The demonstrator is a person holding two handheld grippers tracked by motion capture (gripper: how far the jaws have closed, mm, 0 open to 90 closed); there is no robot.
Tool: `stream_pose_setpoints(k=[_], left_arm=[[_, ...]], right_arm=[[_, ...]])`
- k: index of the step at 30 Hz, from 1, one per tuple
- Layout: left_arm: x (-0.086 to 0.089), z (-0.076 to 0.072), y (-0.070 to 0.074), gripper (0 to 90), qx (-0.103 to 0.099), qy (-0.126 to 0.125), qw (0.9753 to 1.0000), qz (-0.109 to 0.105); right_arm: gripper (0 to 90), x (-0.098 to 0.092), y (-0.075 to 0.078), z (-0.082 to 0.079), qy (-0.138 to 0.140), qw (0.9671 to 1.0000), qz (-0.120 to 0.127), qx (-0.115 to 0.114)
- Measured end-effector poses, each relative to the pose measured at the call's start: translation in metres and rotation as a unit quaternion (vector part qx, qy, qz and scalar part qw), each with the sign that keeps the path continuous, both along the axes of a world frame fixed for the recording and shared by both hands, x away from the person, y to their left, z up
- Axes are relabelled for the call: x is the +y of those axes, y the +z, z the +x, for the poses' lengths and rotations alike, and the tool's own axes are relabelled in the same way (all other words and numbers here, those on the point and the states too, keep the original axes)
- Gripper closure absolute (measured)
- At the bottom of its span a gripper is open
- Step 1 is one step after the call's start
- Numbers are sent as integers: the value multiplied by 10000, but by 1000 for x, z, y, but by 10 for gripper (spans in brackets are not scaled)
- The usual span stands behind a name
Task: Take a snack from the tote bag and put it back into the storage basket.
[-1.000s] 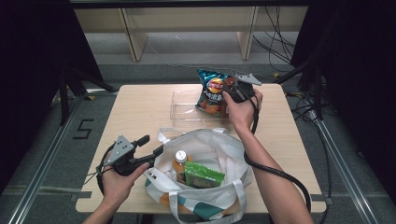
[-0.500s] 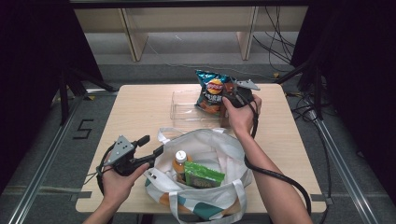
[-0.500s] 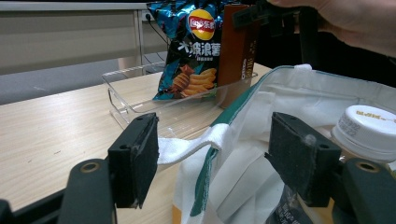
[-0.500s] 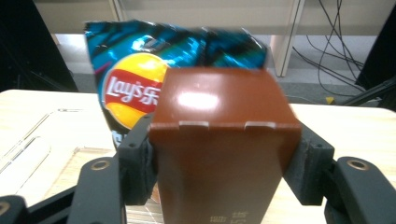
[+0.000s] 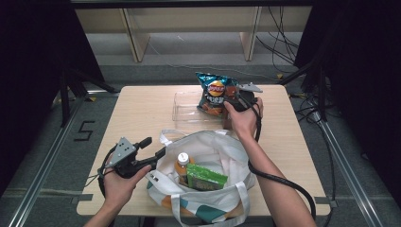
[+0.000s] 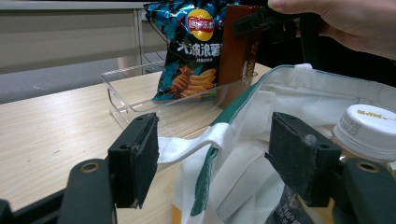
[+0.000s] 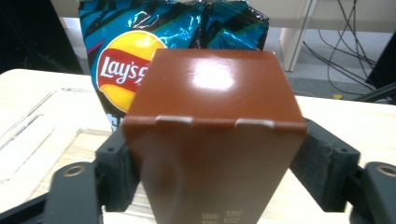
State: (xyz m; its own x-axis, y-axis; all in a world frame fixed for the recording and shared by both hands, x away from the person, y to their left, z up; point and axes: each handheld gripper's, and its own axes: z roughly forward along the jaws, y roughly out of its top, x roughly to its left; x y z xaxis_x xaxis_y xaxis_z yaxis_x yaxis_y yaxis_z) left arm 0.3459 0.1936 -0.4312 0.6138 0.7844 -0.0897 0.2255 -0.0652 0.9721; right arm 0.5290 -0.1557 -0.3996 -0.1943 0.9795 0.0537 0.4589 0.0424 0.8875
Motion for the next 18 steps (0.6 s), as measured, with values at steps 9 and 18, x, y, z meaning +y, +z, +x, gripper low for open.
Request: stream_pose_setpoints(k=[9,18], left_arm=[[0,-1,0,328,28,33,10000,25],[-1,-1,0,328,39,24,10000,51]], right_arm=[[229,-7,7,-7,329,9994,-70,82],[232,-14,14,-22,543,9984,-44,178]])
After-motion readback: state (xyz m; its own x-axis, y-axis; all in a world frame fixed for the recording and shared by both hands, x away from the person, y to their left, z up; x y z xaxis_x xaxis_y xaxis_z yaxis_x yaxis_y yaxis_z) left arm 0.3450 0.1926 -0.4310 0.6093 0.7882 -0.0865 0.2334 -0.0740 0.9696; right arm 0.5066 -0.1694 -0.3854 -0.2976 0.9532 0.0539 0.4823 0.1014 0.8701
